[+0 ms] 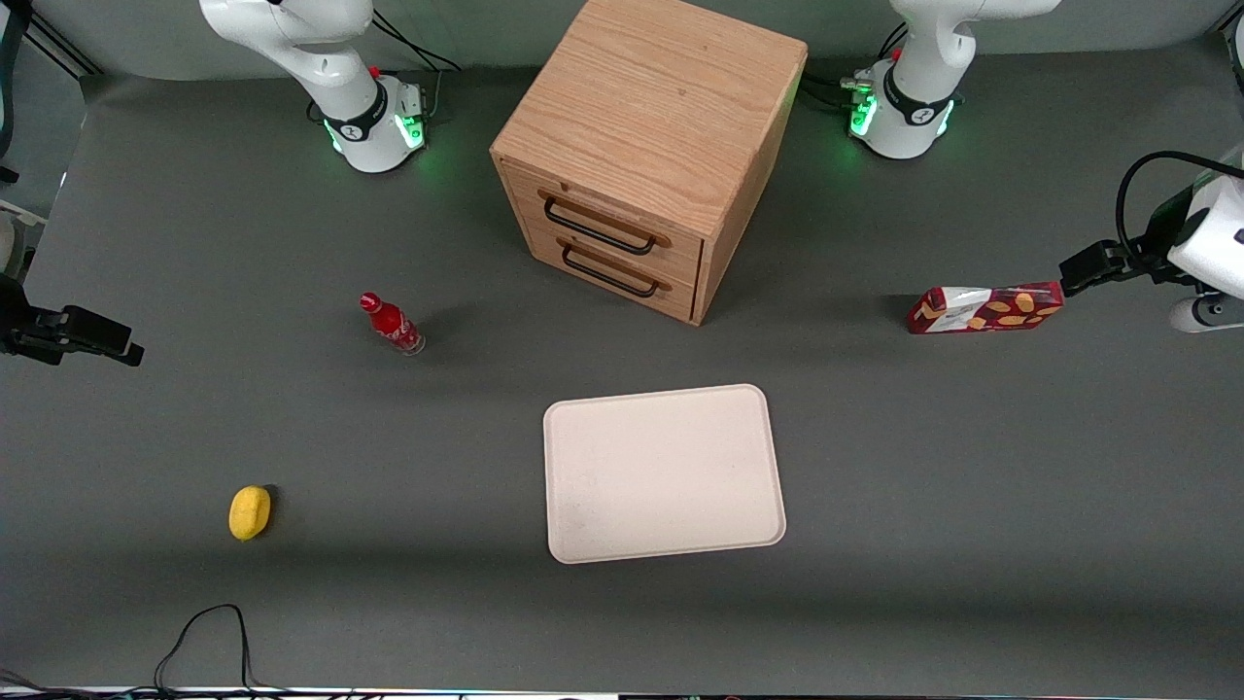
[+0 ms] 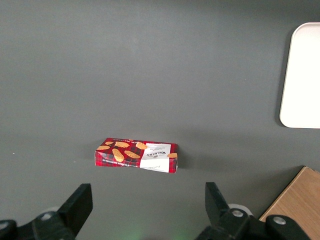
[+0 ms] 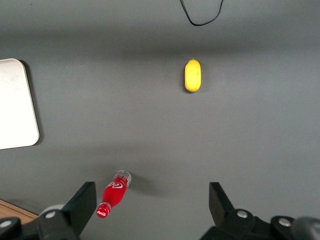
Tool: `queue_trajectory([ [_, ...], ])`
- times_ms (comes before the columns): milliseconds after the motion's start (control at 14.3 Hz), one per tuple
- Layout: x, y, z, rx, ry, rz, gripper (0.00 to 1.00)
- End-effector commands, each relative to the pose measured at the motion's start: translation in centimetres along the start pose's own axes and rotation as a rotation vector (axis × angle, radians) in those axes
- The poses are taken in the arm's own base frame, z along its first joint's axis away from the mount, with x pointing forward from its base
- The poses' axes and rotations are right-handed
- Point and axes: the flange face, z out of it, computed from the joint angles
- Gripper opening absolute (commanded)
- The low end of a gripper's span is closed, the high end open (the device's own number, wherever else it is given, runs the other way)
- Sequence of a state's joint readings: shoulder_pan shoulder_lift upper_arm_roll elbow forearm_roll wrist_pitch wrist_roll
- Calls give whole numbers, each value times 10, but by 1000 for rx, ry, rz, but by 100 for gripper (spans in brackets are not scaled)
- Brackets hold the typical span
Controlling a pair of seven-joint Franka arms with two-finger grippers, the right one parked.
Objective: Place red cookie box on tray
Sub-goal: 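Move the open left gripper above the red-and-white cookie box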
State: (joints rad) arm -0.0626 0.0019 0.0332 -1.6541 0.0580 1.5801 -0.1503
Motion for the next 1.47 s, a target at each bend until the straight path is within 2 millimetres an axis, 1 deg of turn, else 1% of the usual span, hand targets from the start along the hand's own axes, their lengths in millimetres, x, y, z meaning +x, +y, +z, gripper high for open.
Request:
queue_trajectory([
  [0,-2,0,-6,12,-5,-12,100],
  [140,-3,3,-9,9,-2,-25,100],
  [280,-7,-1,-8,10,-33,-13,100],
  [420,-8,6,-11,12,-34,0,100],
  [561,-8,4,-10,10,-37,0,100],
  [701,-12,5,-10,12,-60,29,100],
  [841,-14,-1,-10,10,-80,104,100],
  [981,-19,-9,-17,4,-106,192,100],
  [1051,-25,-14,-22,1,-125,221,100],
  [1121,-27,-32,-24,-5,-137,253,100],
  [1191,-32,-51,-27,-20,-143,327,100],
  [1331,-36,-106,-26,-54,-142,507,99],
  [1401,-37,-127,-24,-67,-142,580,99],
])
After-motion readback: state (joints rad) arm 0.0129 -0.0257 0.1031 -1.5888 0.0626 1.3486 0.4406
